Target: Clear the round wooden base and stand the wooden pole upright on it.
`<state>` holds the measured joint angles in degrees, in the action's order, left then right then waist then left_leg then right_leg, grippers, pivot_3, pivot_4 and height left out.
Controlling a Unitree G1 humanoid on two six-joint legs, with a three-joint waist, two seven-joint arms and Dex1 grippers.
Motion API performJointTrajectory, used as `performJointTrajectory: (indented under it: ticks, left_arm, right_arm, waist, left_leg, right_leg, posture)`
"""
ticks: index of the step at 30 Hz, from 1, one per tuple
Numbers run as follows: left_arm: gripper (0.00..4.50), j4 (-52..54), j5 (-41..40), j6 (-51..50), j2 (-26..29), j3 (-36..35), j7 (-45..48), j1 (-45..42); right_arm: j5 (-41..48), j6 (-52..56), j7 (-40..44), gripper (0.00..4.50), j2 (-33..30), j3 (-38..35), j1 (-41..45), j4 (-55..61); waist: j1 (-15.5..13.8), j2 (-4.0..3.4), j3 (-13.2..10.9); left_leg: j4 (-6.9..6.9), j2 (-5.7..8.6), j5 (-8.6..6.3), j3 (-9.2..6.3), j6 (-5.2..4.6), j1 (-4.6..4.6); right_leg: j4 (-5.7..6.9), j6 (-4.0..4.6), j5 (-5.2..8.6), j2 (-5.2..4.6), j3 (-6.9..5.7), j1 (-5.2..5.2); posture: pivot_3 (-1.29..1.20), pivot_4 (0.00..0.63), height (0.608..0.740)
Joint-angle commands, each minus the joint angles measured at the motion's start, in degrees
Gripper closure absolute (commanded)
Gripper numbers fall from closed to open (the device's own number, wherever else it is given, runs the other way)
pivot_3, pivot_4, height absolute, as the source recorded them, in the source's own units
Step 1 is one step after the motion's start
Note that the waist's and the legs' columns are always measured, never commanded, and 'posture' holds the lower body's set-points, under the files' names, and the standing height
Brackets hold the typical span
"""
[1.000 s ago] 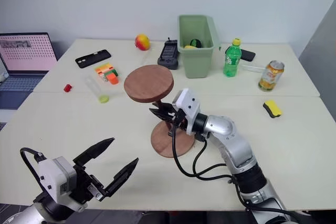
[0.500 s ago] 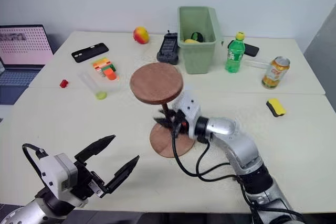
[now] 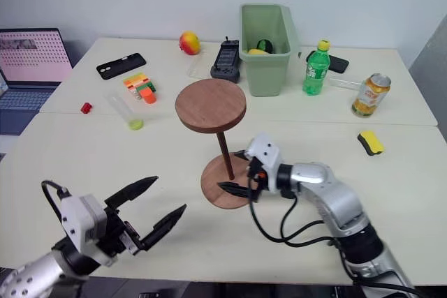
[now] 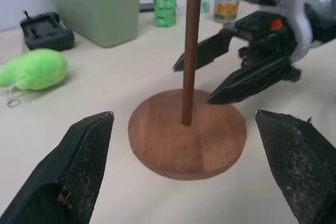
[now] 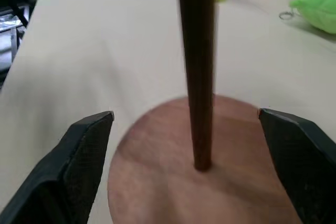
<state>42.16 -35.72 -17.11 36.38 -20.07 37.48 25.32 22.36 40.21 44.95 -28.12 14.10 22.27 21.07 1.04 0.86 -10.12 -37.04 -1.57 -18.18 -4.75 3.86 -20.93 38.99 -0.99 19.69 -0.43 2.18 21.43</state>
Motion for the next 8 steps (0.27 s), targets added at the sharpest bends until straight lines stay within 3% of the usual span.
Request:
performJointTrajectory:
  ticks: [1,5,8]
  left_arm:
    - [0.00,-3.33,-7.46,-10.46,9.71,-4.58,4.00,-4.78]
    - [0.00,-11.64,-10.73,-19.10,24.82,-6.35,12.55,-14.56]
    - [0.00,-18.95,-11.70,-21.25,29.43,-4.00,15.50,-24.62]
  right_arm:
    - [5.26,2.38,4.57,0.03,-6.23,-6.70,-2.36,4.82]
    - [16.56,12.04,9.62,0.03,-14.61,-16.85,-2.41,6.05]
    - [19.82,13.41,10.48,0.03,-17.97,-20.17,-2.72,7.12]
  waist:
    - [0.15,0.12,-0.09]
    - [0.78,0.15,-0.50]
    - [0.74,0.09,-0.60]
  left_leg:
    - [0.00,-0.01,0.00,0.01,0.00,0.01]
    - [-0.01,0.00,0.01,0.10,0.01,0.02]
    - [0.00,0.03,0.01,0.09,-0.02,0.06]
  right_leg:
    - [0.02,0.00,0.00,0.02,0.00,0.00]
    - [0.08,-0.01,0.00,0.04,0.08,0.02]
    - [0.07,0.01,-0.01,0.12,0.03,0.00]
  posture:
    - [0.00,0.150,0.740]
    - [0.00,0.150,0.740]
    - [0.00,0.150,0.740]
